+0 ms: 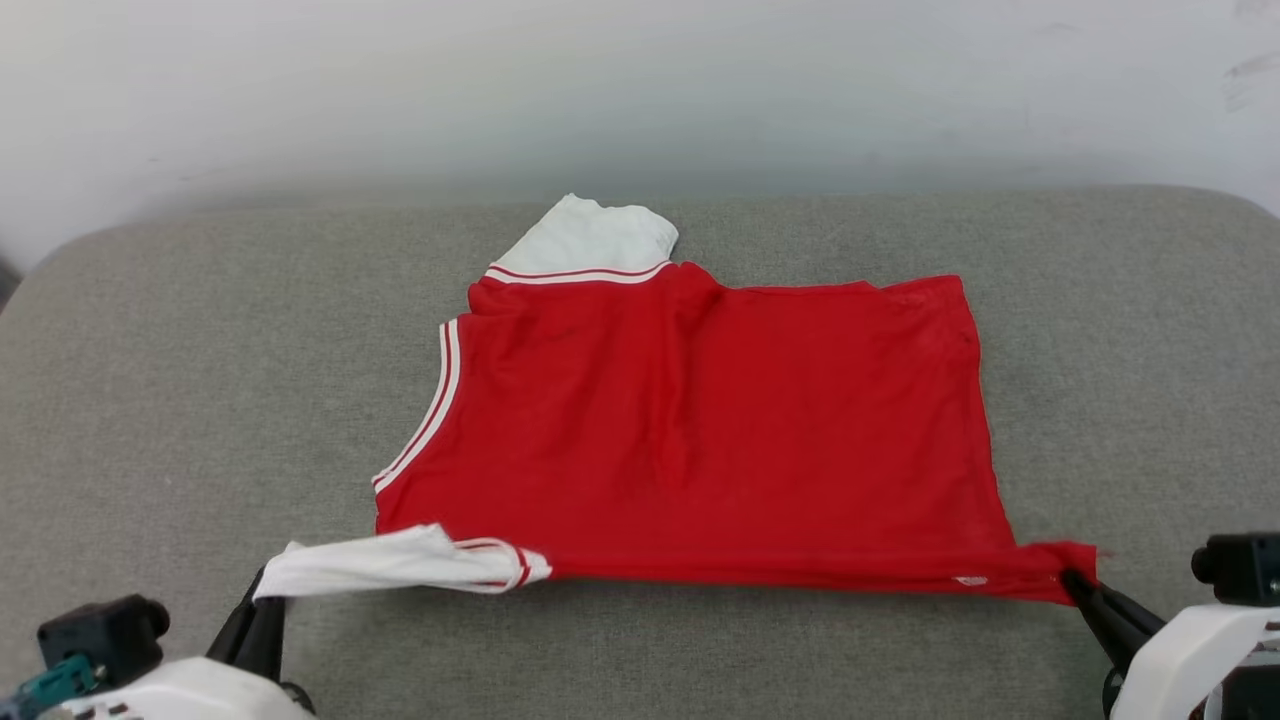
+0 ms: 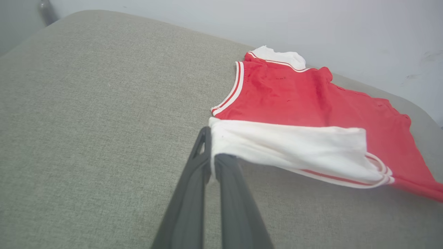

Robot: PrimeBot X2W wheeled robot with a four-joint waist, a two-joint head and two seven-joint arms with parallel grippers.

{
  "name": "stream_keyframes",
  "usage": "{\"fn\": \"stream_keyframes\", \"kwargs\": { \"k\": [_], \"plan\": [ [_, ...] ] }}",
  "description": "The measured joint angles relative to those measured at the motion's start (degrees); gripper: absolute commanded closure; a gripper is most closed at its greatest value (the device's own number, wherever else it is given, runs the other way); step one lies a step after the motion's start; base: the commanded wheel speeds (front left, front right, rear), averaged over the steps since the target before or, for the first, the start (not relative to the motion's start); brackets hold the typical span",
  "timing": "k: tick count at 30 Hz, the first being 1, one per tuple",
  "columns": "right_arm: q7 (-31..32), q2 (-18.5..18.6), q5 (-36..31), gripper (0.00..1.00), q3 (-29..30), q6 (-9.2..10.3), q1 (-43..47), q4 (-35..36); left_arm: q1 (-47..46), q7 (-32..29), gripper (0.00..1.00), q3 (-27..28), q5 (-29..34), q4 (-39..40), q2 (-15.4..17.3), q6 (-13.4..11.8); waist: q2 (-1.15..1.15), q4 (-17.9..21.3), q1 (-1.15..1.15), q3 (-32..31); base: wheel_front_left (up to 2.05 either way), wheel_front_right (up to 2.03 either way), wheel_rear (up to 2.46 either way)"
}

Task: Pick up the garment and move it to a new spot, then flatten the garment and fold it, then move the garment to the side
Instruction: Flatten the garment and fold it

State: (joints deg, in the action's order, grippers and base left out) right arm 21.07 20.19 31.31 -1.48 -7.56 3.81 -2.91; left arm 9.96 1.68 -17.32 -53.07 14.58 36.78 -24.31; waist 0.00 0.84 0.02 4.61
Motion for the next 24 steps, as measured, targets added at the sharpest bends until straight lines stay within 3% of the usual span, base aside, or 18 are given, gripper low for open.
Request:
{"fn": "stream_keyframes", "kwargs": {
  "k": [5, 10, 18, 24],
  "plan": [
    [6.5, -3.8, -3.0, 1.00, 2.0, 0.03, -1.8, 4.3, -5.6, -2.1, 1.00, -1.6, 0.0, -0.6, -0.4, 1.7, 0.00, 0.8, -0.01, 1.5, 0.00, 0.00, 0.00],
    [8.4, -4.8, -5.0, 1.00, 1.4, 0.04, -9.2, 2.3, -11.4, -1.8, 1.00, -2.2, -0.3, -5.1, -2.5, 4.0, 0.00, 2.0, -0.02, 4.2, 0.00, 0.00, 0.00],
    [6.1, -4.0, -4.5, 1.00, -2.2, 0.04, -21.1, -6.1, -22.4, -0.4, 1.00, -2.4, 0.5, -12.7, -4.2, 8.3, 0.00, 2.8, -0.03, 11.2, 0.00, 0.00, 0.00],
    [2.3, -3.3, -3.9, 1.00, -5.3, 0.05, -26.7, -13.4, -27.4, -1.0, 1.00, -3.7, -0.8, -19.8, -7.2, 11.0, 0.00, 2.9, -0.03, 15.6, 0.00, 0.00, 0.00]
  ]
}}
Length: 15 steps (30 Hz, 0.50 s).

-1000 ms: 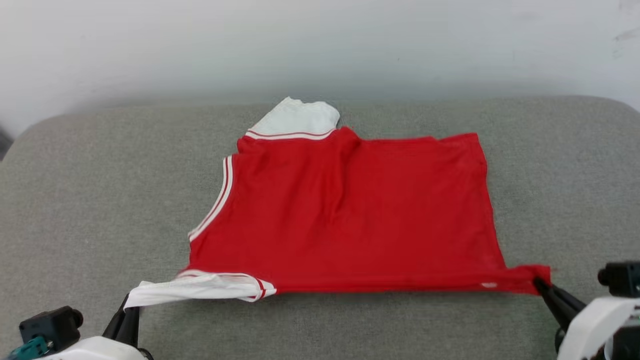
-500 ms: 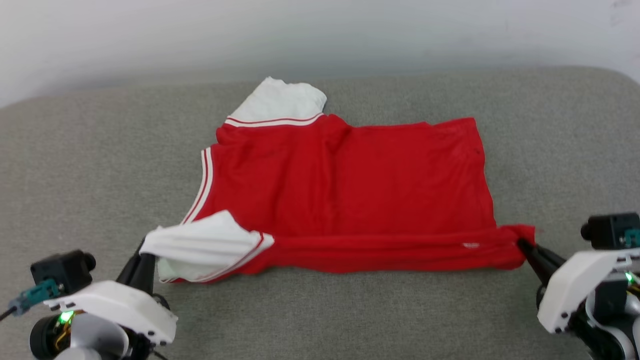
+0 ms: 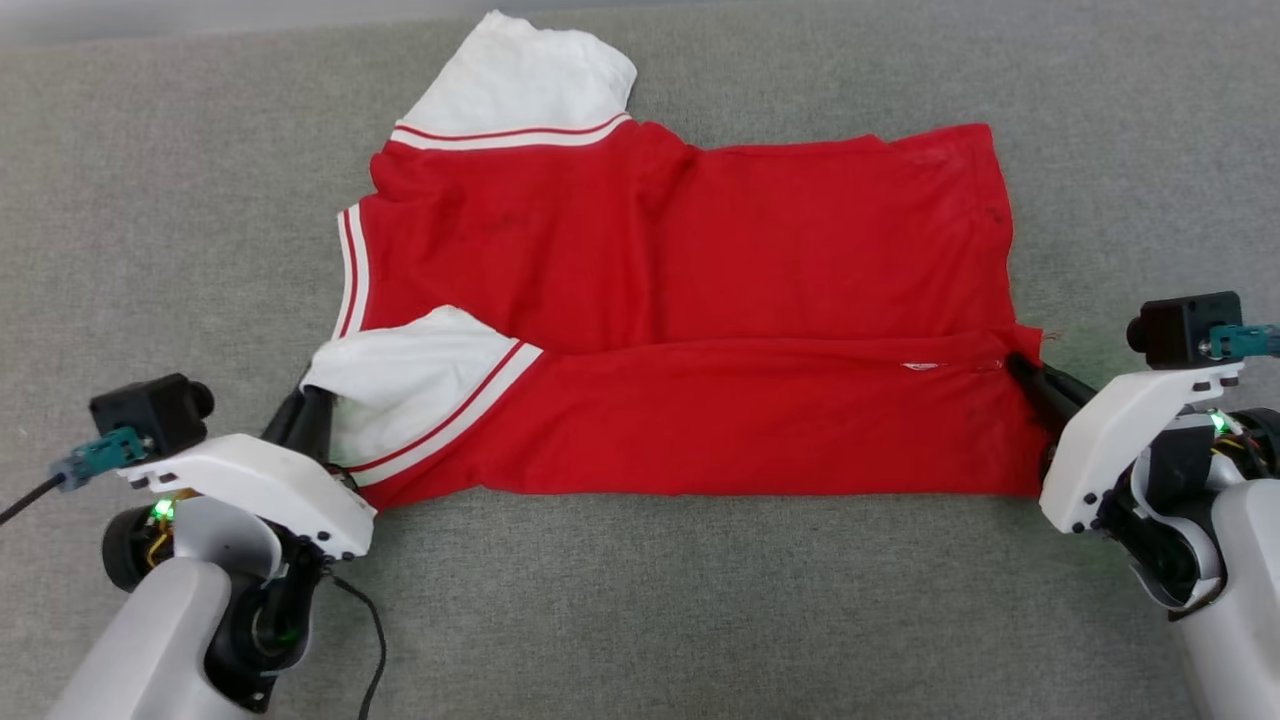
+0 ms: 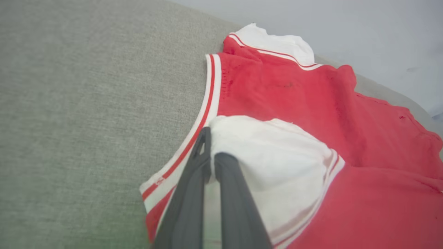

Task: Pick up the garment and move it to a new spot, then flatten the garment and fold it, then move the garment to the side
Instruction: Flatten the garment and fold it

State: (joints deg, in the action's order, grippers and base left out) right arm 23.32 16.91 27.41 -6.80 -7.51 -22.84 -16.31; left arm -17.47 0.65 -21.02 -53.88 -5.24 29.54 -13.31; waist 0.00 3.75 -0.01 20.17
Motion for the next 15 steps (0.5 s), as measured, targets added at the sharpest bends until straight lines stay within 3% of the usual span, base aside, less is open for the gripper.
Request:
{"fn": "stream_keyframes", "kwargs": {
  "k": [1, 2, 3, 11, 15],
  "plan": [
    [-3.1, 0.0, 0.0, 0.46, -1.3, -0.01, -1.5, -3.6, -1.4, -0.9, 1.00, -1.1, -1.0, -4.4, -1.3, 2.3, 0.00, 0.0, 0.00, 1.0, 0.00, 0.00, 0.00],
    [-5.8, 0.0, 0.4, 0.00, -2.8, 0.00, -2.3, -6.5, -2.3, -1.9, 0.66, -1.5, -2.7, -7.9, -2.3, 4.1, 0.00, 0.1, 0.00, 1.0, 0.00, 0.00, 0.00],
    [-9.6, 0.2, 1.3, 0.00, -4.7, -0.01, -2.5, -7.9, -2.9, -1.7, 0.00, -1.4, -3.5, -10.4, -3.2, 5.4, 0.00, 0.1, 0.00, 0.2, 0.00, 0.00, 0.00],
    [-26.0, 2.8, -1.2, 0.00, -5.4, 0.00, 0.7, -5.4, -2.8, -1.5, 0.00, -0.7, -3.9, -11.0, -1.6, 6.2, 0.00, -0.3, 0.01, -3.8, 0.00, 0.00, 0.00],
    [-30.0, 2.8, -4.6, 0.00, -2.4, -0.01, 3.4, -3.4, -2.1, -6.1, 0.00, -1.0, -4.6, -8.4, 0.8, 4.6, 0.00, -0.6, 0.01, -6.2, 0.00, 0.00, 0.00]
  ]
}}
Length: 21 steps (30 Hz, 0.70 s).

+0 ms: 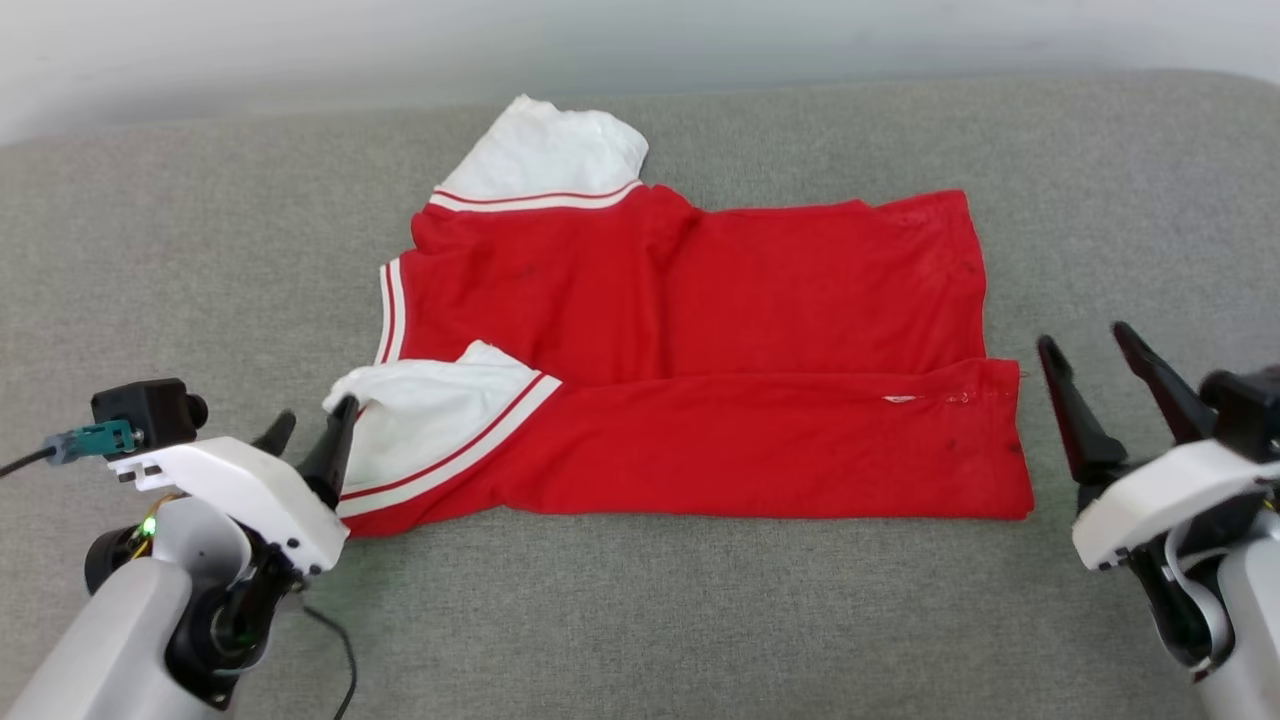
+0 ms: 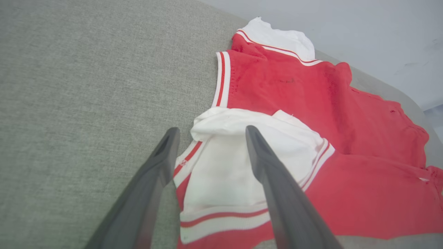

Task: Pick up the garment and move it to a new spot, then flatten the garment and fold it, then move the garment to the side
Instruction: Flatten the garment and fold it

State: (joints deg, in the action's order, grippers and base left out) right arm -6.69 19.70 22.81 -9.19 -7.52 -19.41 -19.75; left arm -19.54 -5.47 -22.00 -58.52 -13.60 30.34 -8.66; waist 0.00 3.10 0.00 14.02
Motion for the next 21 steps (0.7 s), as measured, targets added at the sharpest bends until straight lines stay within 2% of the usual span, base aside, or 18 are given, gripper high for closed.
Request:
{"fn": "stream_keyframes", "kwargs": {
  "k": [7, 11, 16, 17, 18, 19, 21],
  "plan": [
    [0.0, -4.4, -4.9, 0.00, 4.7, 0.01, 5.5, 5.2, 2.6, -14.7, 0.00, -2.1, -3.0, 5.7, 6.7, -3.1, 0.00, 0.6, 0.01, -1.5, 0.00, 0.00, 0.00],
    [0.8, -6.7, -6.2, 0.00, 6.0, 0.01, 7.4, 7.8, 4.4, -19.5, 0.00, -2.4, -4.5, 7.1, 9.2, -5.2, 0.00, 1.7, 0.01, -1.0, 0.00, 0.00, 0.00],
    [1.2, -8.6, -6.8, 0.00, 6.6, 0.01, 8.0, 10.0, 4.4, -19.9, 0.00, -1.3, -6.8, 4.4, 8.1, -4.9, 0.00, 3.4, 0.01, 1.5, 0.00, 0.00, 0.00],
    [1.2, -8.7, -6.8, 0.00, 6.6, 0.01, 8.0, 10.1, 3.9, -19.9, 0.04, -1.3, -7.2, 3.8, 7.6, -4.8, 0.00, 3.5, 0.01, 1.8, 0.00, 0.00, 0.00],
    [1.3, -8.7, -6.8, 0.00, 6.7, 0.01, 8.0, 10.2, 3.4, -20.4, 0.48, -1.6, -7.4, 3.1, 7.2, -4.4, 0.00, 3.7, 0.01, 2.1, 0.00, 0.00, 0.00],
    [1.7, -8.7, -6.7, 0.00, 6.9, 0.01, 8.0, 10.4, 2.4, -21.7, 1.00, -2.1, -8.0, 1.6, 6.9, -3.4, 0.00, 3.8, 0.01, 2.5, 0.00, 0.00, 0.00],
    [2.6, -8.5, -6.1, 0.00, 6.9, 0.01, 8.0, 10.5, 1.5, -22.7, 1.00, -2.4, -8.7, 0.2, 6.5, -2.4, 0.00, 3.9, 0.02, 2.7, 0.00, 0.00, 0.00]
  ]
}}
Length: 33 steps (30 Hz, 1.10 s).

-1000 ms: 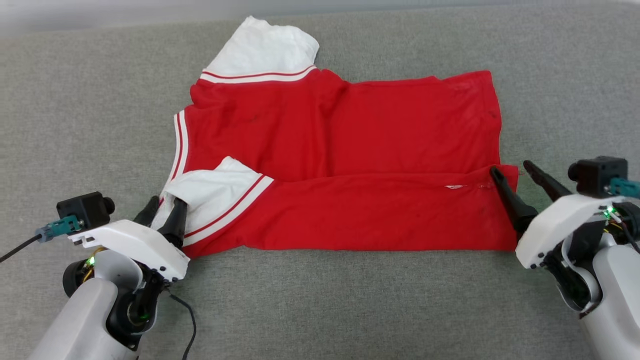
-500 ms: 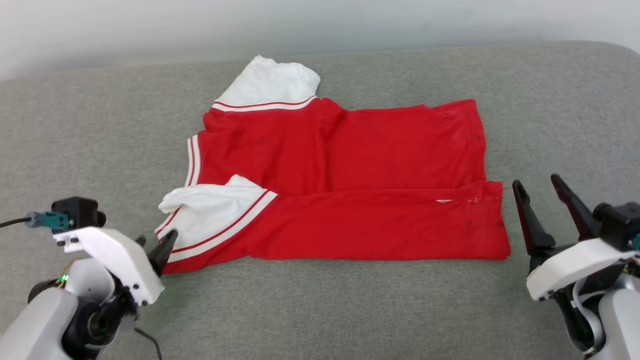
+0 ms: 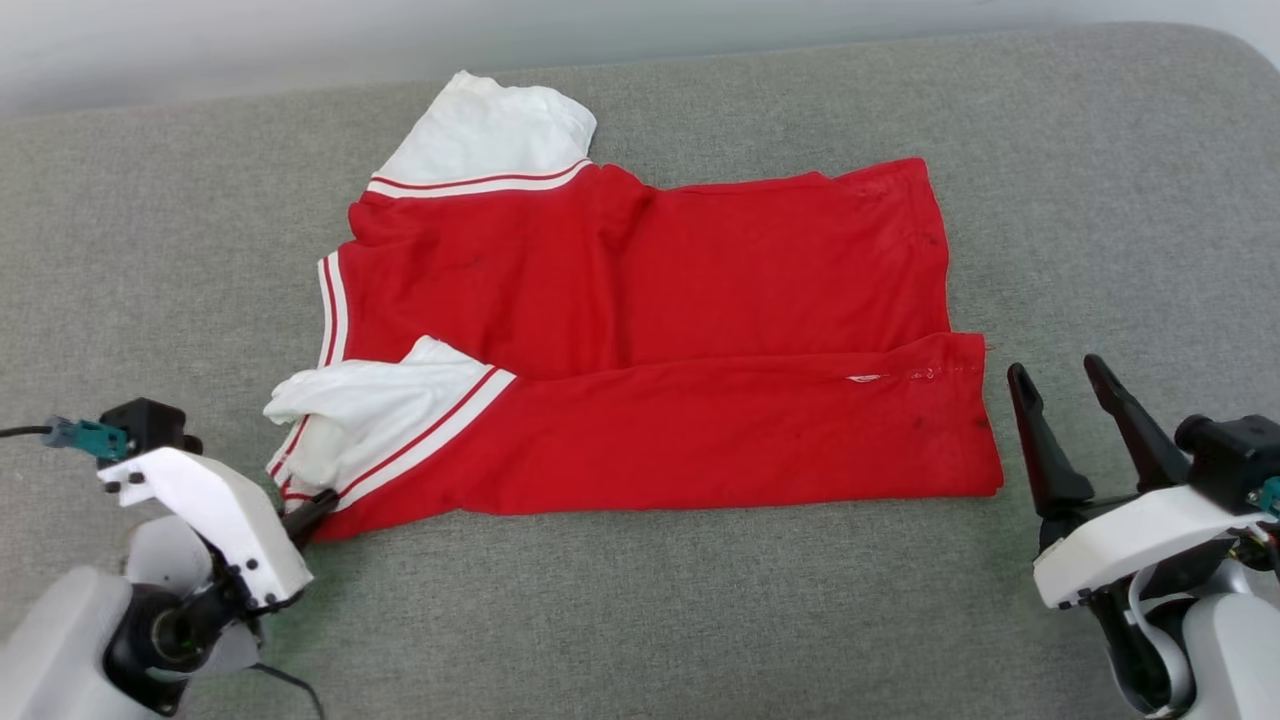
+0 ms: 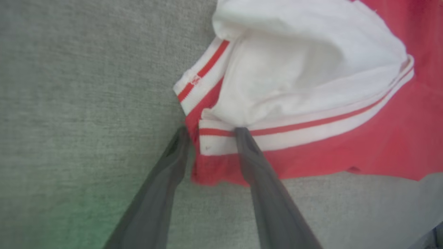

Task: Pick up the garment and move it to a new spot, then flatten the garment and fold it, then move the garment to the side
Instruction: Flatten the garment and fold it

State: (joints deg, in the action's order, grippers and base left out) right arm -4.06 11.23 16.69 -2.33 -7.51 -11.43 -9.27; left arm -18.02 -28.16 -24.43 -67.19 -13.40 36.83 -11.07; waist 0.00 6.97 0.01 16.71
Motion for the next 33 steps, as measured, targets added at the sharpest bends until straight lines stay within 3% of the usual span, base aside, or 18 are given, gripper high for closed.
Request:
{"fn": "stream_keyframes", "kwargs": {
  "k": [6, 10, 16, 26, 27, 28, 29, 33],
  "plan": [
    [6.6, 1.9, 4.1, 0.00, 0.8, 0.00, 0.2, -0.2, -0.3, 3.9, 1.00, -0.5, 0.5, -2.9, -2.9, 2.7, 0.00, -0.7, 0.00, -0.6, 0.00, 0.00, 0.00],
    [18.3, 3.6, 8.2, 0.00, 1.8, 0.00, 0.5, -1.4, -0.3, 7.4, 1.00, -1.1, 3.1, -2.4, -3.3, 3.3, 0.00, -1.8, -0.01, -1.3, 0.00, 0.00, 0.00],
    [35.4, 5.2, 12.2, 0.00, 2.5, 0.01, 0.4, -1.3, -1.0, 9.8, 1.00, -2.0, 6.5, 2.7, -3.3, 2.1, 0.00, -4.2, -0.02, -1.7, 0.00, 0.00, 0.00],
    [41.9, 3.9, 12.6, 0.00, 1.1, 0.00, -4.3, -3.3, -2.1, 10.0, 1.00, -3.4, 9.5, 9.7, -2.8, -0.3, 0.00, -6.6, -0.02, 0.4, 0.00, 0.00, 0.00],
    [43.2, 3.7, 13.4, 0.55, 1.0, 0.00, -5.6, -5.2, -2.2, 9.8, 1.00, -3.4, 9.4, 10.4, -3.0, -0.5, 0.00, -7.0, -0.02, 1.3, 0.00, 0.00, 0.00],
    [43.2, 3.7, 13.4, 0.87, 0.9, 0.00, -6.0, -5.4, -2.2, 9.7, 1.00, -3.5, 9.4, 10.5, -3.0, -0.5, 0.00, -7.1, -0.02, 1.6, 0.00, 0.00, 0.00],
    [43.2, 3.7, 13.6, 1.00, 0.7, 0.01, -6.3, -5.6, -2.2, 9.7, 1.00, -3.5, 9.4, 10.5, -3.0, -0.5, 0.00, -7.2, -0.02, 1.8, 0.00, 0.00, 0.00],
    [42.8, 4.1, 14.1, 1.00, -0.1, 0.02, -6.9, -5.4, -2.2, 10.1, 1.00, -3.4, 9.0, 10.3, -3.1, -0.3, 0.00, -7.4, -0.02, 2.0, 0.00, 0.00, 0.00]
  ]
}}
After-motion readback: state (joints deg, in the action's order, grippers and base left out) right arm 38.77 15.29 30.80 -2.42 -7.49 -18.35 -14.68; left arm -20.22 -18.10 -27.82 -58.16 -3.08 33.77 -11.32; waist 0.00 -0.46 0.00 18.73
